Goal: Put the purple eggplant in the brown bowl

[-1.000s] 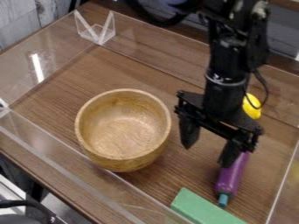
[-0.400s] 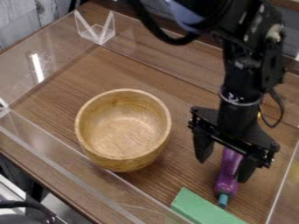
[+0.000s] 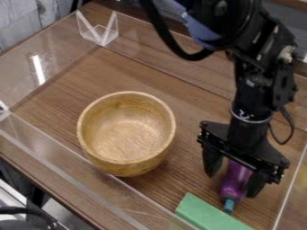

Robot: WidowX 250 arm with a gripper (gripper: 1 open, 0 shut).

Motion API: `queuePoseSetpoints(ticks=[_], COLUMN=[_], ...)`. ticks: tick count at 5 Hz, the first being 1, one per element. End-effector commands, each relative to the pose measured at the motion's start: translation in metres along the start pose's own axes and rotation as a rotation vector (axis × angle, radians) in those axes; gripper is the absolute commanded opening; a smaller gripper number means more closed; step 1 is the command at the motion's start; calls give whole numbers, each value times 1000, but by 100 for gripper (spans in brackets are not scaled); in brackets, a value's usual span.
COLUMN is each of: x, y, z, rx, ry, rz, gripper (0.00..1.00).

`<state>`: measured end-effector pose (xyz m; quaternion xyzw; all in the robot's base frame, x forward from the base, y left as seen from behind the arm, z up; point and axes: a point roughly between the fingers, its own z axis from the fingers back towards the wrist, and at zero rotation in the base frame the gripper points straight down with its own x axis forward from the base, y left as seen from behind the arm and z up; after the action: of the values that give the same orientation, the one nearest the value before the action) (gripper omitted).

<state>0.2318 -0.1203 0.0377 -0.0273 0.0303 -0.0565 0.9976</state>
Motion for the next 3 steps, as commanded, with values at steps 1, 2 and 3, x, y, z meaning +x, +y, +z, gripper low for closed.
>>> queuePoseSetpoints(ticks=[1, 2, 3], x=[6, 9, 11], y=[-5, -6, -6], z=[4, 2, 0], rx=[-12, -14, -17], ry=[-31, -35, -40], rz=[-7, -4, 0], gripper=[100, 100, 0])
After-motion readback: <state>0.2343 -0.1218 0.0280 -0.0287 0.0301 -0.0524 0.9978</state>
